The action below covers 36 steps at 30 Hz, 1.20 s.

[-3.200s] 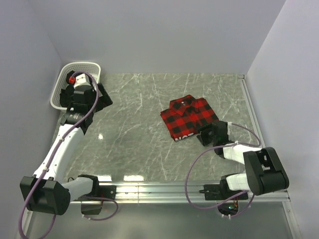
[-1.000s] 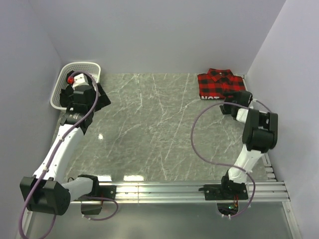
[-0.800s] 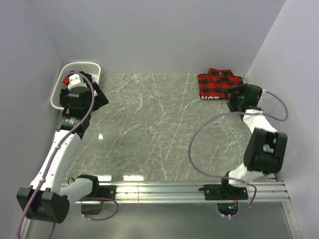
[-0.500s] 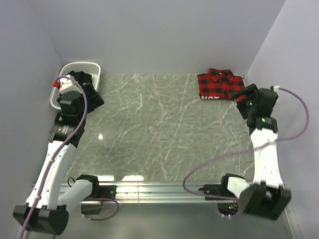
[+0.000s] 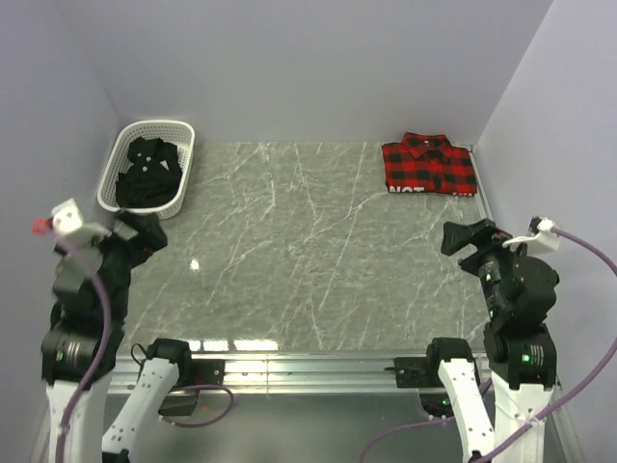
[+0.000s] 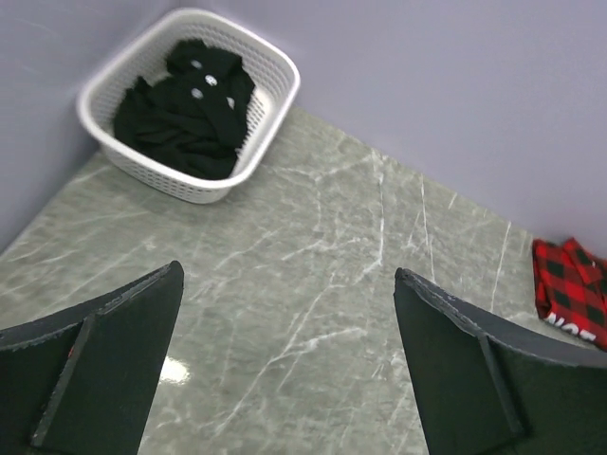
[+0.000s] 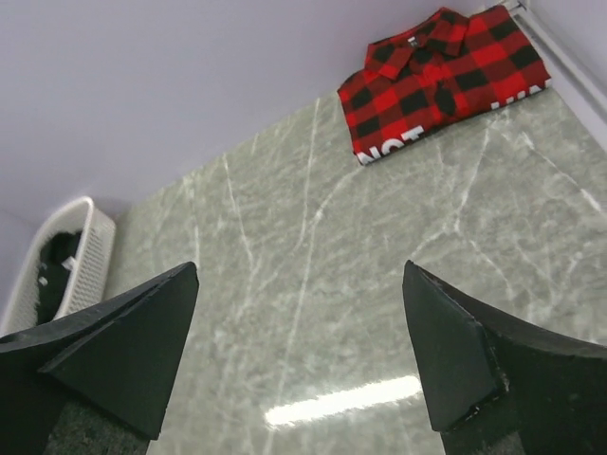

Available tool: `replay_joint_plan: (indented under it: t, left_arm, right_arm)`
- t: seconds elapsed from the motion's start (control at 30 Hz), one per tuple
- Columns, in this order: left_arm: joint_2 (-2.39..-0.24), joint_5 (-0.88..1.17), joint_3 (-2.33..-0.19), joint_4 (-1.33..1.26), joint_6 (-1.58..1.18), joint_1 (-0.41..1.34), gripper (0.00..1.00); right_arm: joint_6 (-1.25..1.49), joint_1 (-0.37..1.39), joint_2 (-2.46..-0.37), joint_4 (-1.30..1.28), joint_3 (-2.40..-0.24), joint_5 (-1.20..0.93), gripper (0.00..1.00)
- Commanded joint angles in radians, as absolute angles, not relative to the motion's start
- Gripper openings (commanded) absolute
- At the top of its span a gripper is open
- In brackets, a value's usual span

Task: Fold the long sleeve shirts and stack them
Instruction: Neatly place the folded shirt to the corner

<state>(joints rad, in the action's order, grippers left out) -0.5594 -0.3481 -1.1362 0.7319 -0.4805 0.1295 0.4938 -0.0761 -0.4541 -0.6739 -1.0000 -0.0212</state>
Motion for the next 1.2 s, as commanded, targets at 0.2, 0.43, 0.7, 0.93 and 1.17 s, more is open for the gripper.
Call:
replay_joint_plan:
  t: [0.2, 0.43, 0.7, 0.93, 1.17]
  left_arm:
    - [-0.241, -0.718, -1.022, 0.851, -0.489, 0.187, 0.99]
    - [-0.005, -0.653, -0.870, 0.641, -0.491, 0.216, 0.99]
    - [0.113, -0.643, -0.746, 0.568, -0.523, 0.216, 0.99]
    - [0.115, -0.493, -0.667, 0.509, -0.528, 0.216, 0.99]
    - [0.092, -0.485, -0.624, 0.491, -0.517, 0.216, 0.99]
  right_arm:
    - [0.393, 0.055, -0.336, -0.749, -0.896, 0.127, 0.92]
    - [0.396, 0.067, -0.296, -0.703, -0.853, 0.126, 0.92]
    - [0.387, 0.074, -0.252, -0.672, -0.827, 0.153, 0.91]
    - [0.379, 0.087, -0.171, -0.617, -0.772, 0.149, 0.91]
    - [0.365, 0.089, -0.118, -0.595, -0.744, 0.166, 0.91]
